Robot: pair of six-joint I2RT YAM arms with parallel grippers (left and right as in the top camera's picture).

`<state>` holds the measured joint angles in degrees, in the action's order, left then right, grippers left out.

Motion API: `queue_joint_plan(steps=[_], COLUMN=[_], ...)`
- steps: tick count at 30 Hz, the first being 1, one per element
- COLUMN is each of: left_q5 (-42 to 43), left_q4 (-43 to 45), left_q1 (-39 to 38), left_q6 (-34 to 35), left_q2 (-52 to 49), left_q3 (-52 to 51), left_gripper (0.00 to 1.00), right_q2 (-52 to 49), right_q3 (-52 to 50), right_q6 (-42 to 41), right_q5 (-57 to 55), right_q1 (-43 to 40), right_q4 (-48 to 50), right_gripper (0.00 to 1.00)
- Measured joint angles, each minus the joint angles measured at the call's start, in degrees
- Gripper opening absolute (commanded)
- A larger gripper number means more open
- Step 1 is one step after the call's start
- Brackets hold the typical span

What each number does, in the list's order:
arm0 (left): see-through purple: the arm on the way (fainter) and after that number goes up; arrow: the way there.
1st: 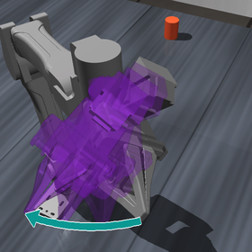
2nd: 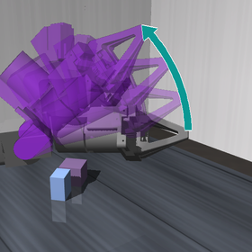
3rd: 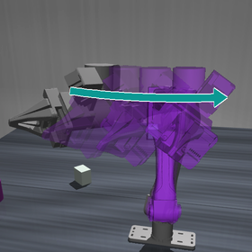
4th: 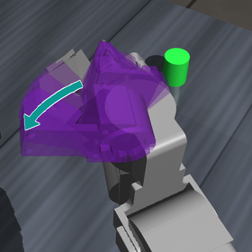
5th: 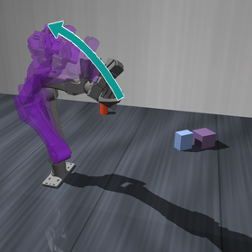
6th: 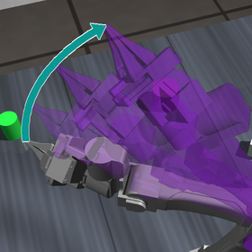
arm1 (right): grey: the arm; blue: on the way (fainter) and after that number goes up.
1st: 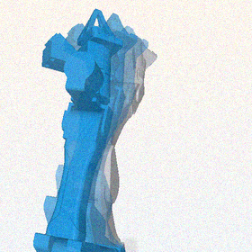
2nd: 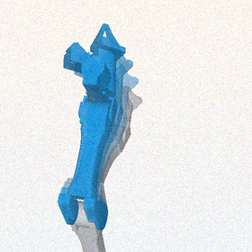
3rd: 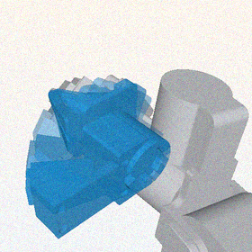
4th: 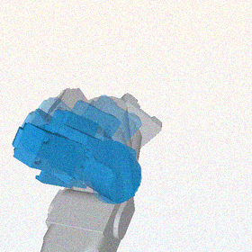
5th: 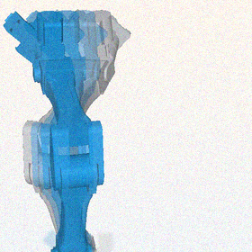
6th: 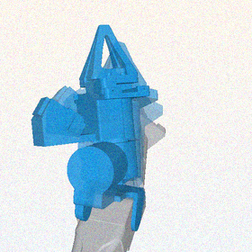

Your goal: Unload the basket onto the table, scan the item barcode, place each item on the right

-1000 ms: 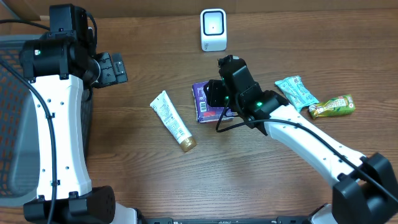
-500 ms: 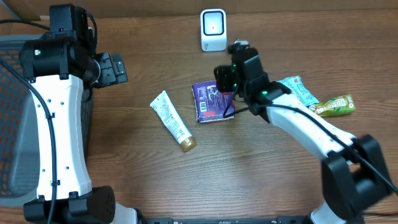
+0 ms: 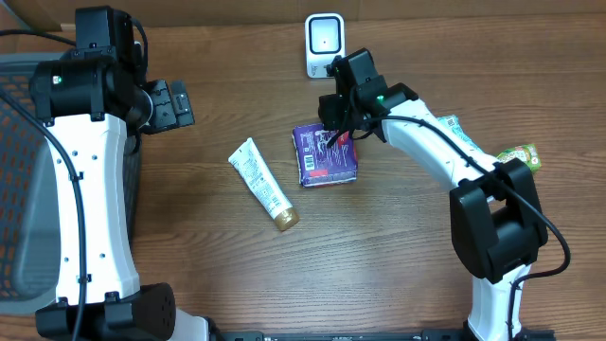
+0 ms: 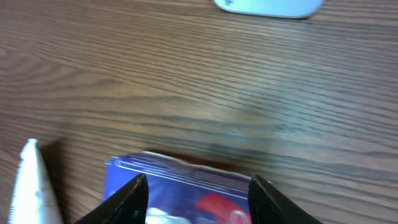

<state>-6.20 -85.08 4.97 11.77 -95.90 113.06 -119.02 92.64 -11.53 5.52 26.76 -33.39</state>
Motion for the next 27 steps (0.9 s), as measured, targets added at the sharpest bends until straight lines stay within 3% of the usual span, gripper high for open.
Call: queue_joint_plan(steps=[12,27], left_q5=[0.02,0.0], left_q4=[0.02,0.02], left_q1=[0.0,0.0], left_q6=[0.0,-0.02], left_q2=[0.0,0.0], left_q3=[0.0,0.0], left_gripper=[1.0,1.0], right_q2=[-1.38,-2.56], right_q3=[0.0,0.0], right_q6=[10.54,12.9], right_q5=[3.98,9.55], right_q1=[-3.06,-4.07], right_q4=[-2.19,-12.0], right_gripper=[0.57,0.51])
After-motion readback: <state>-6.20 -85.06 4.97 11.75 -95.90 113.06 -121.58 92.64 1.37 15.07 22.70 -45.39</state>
